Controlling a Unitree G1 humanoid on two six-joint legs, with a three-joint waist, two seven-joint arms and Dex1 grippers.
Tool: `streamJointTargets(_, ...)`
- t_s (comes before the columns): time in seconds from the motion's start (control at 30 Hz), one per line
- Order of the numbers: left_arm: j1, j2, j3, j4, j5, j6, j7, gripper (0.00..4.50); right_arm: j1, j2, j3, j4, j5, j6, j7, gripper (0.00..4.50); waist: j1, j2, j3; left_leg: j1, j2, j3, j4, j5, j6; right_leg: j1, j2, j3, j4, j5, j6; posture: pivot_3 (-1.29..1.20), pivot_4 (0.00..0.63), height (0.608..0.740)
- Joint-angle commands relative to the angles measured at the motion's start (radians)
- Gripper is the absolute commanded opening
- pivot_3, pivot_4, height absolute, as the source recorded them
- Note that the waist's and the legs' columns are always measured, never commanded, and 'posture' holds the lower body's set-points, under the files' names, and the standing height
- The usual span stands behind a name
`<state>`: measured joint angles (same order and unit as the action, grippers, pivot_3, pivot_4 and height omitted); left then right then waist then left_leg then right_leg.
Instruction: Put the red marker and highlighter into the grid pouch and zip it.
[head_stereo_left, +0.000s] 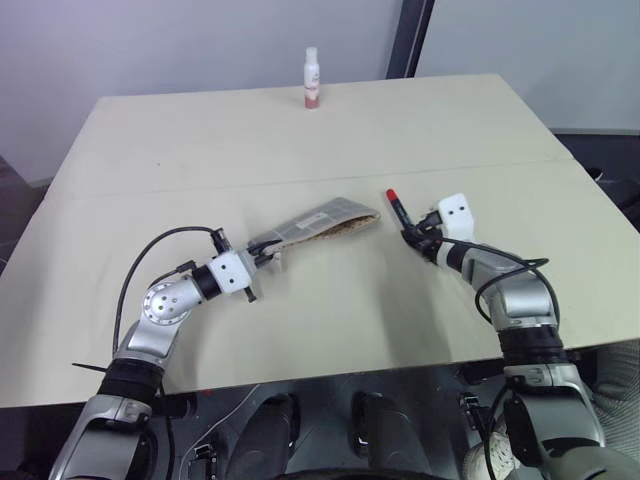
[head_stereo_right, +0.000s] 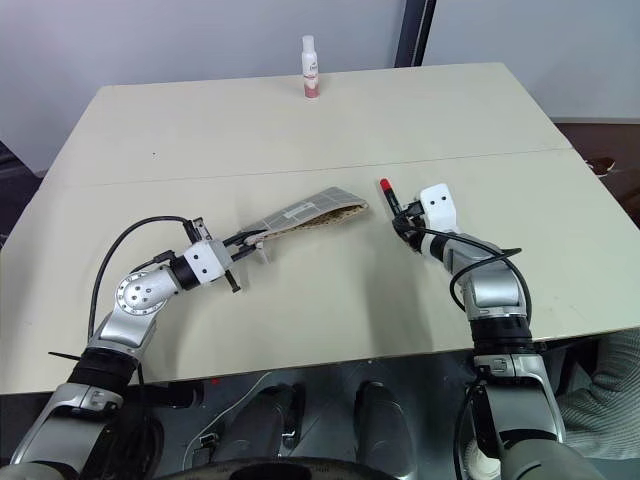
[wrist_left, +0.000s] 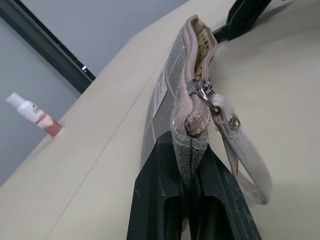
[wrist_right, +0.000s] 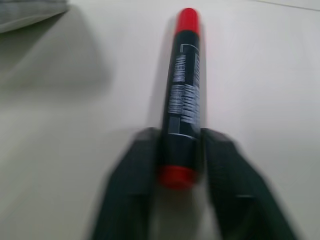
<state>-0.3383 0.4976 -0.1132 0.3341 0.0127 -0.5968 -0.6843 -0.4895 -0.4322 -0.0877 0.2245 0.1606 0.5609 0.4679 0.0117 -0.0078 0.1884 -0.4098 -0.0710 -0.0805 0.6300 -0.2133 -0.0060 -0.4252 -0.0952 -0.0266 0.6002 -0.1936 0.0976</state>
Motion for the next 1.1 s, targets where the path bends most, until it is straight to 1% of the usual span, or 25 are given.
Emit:
streamJointTargets(0.03,-0.025,-0.004,0.001,-0.001,-0.001,-0.02,0.004,0.0,0.018,-0.016,-0.051,-0.081,0.03,-0.011,-0.005,0.39,0.0,0.0,0.0,0.0,0.0,0.0,0.0,0.0,0.0,0.0,0.0,0.0,0.0,0.0,0.0,0.0,0.15,0.74)
streamJointTargets(0.07,-0.027,-0.006,-0.001,0.001,-0.002,-0.022,0.003,0.0,0.026,-0.019,-0.064,-0.105,0.044,-0.019,0.003,0.39,0.0,0.0,0.0,0.0,0.0,0.0,0.0,0.0,0.0,0.0,0.0,0.0,0.0,0.0,0.0,0.0,0.15,0.74)
streamJointTargets(0.17,-0.034,-0.009,-0.002,-0.012,-0.027,-0.038,-0.017,0.0,0.073,-0.079,-0.089,-0.214,0.077,-0.107,0.101,0.39,0.001,0.001,0.0,0.0,0.0,0.0,0.0,0.0,0.0,0.0,0.0,0.0,0.0,0.0,0.001,0.0,0.15,0.74)
streamJointTargets(0.2,-0.037,-0.009,0.0,-0.02,-0.039,-0.038,-0.025,0.0,0.09,-0.104,-0.097,-0.244,0.092,-0.134,0.14,0.39,0.001,0.001,0.0,-0.001,-0.001,0.0,0.0,0.0,0.0,0.0,-0.001,0.0,-0.001,0.0,0.001,0.0,0.15,0.74)
streamJointTargets(0.27,-0.044,-0.001,0.002,-0.017,-0.044,-0.05,-0.036,0.0,0.145,-0.176,-0.089,-0.303,0.106,-0.23,0.264,0.39,0.001,0.001,0.0,-0.001,-0.001,0.0,0.0,0.0,0.0,0.0,-0.001,0.0,-0.001,0.0,0.001,0.0,0.15,0.74)
streamJointTargets(0.33,-0.052,0.004,0.006,0.003,-0.046,-0.058,-0.042,0.0,0.193,-0.229,-0.091,-0.36,0.152,-0.279,0.374,0.39,0.0,0.0,0.0,0.0,0.0,0.0,0.0,0.0,0.0,0.001,0.0,-0.001,-0.001,-0.001,0.002,0.0,0.15,0.74)
streamJointTargets(0.4,-0.057,0.007,0.008,0.02,-0.045,-0.065,-0.043,0.0,0.235,-0.282,-0.082,-0.406,0.163,-0.286,0.436,0.39,-0.001,0.0,0.0,0.0,0.0,0.0,0.0,0.0,0.0,0.001,0.0,-0.001,-0.001,-0.001,0.002,0.0,0.15,0.74)
streamJointTargets(0.43,-0.057,0.008,0.008,0.023,-0.045,-0.068,-0.044,0.0,0.264,-0.312,-0.068,-0.423,0.146,-0.292,0.456,0.39,-0.002,0.0,0.0,0.0,0.0,0.0,0.0,0.0,0.0,0.001,0.0,-0.001,-0.001,-0.001,0.002,0.0,0.15,0.74)
streamJointTargets(0.5,-0.058,0.014,0.009,0.03,-0.045,-0.076,-0.048,0.0,0.311,-0.335,-0.052,-0.467,0.131,-0.297,0.465,0.39,0.001,0.0,0.0,0.0,0.0,0.0,0.0,0.0,0.0,0.001,-0.001,0.0,-0.001,-0.002,0.002,0.0,0.15,0.74)
streamJointTargets(0.6,-0.06,0.025,0.013,0.05,-0.044,-0.089,-0.052,0.0,0.324,-0.306,-0.054,-0.535,0.177,-0.239,0.421,0.39,-0.002,0.0,0.0,0.0,0.0,0.001,0.001,0.0,0.0,0.001,-0.001,0.0,-0.001,-0.003,-0.001,0.0,0.15,0.74)
streamJointTargets(0.7,-0.064,0.028,0.012,0.059,-0.046,-0.095,-0.055,0.0,0.329,-0.307,-0.008,-0.535,0.116,-0.265,0.41,0.39,0.002,0.0,0.0,0.0,0.0,0.001,0.001,0.0,0.0,0.001,-0.002,0.0,-0.001,-0.003,-0.001,0.0,0.15,0.74)
streamJointTargets(0.87,-0.079,0.024,0.006,0.07,-0.041,-0.097,-0.055,0.0,0.317,-0.294,0.033,-0.514,0.084,-0.287,0.396,0.39,0.003,0.0,0.0,-0.001,0.0,0.001,0.001,0.0,0.0,0.001,-0.002,0.0,-0.002,-0.003,-0.001,0.0,0.15,0.74)
streamJointTargets(1.0,-0.08,0.028,0.005,0.074,-0.034,-0.101,-0.054,0.0,0.341,-0.307,0.034,-0.504,0.067,-0.342,0.413,0.39,0.003,0.0,0.0,-0.001,0.0,0.001,0.0,0.0,0.0,0.001,-0.002,0.0,-0.002,-0.003,-0.001,0.0,0.15,0.74)
streamJointTargets(1.1,-0.077,0.038,0.006,0.08,-0.032,-0.113,-0.06,0.0,0.359,-0.315,0.033,-0.501,0.06,-0.349,0.416,0.39,0.003,0.0,0.0,-0.001,0.0,0.0,0.0,0.0,0.0,0.001,-0.002,0.0,-0.002,-0.003,-0.001,0.0,0.15,0.74)
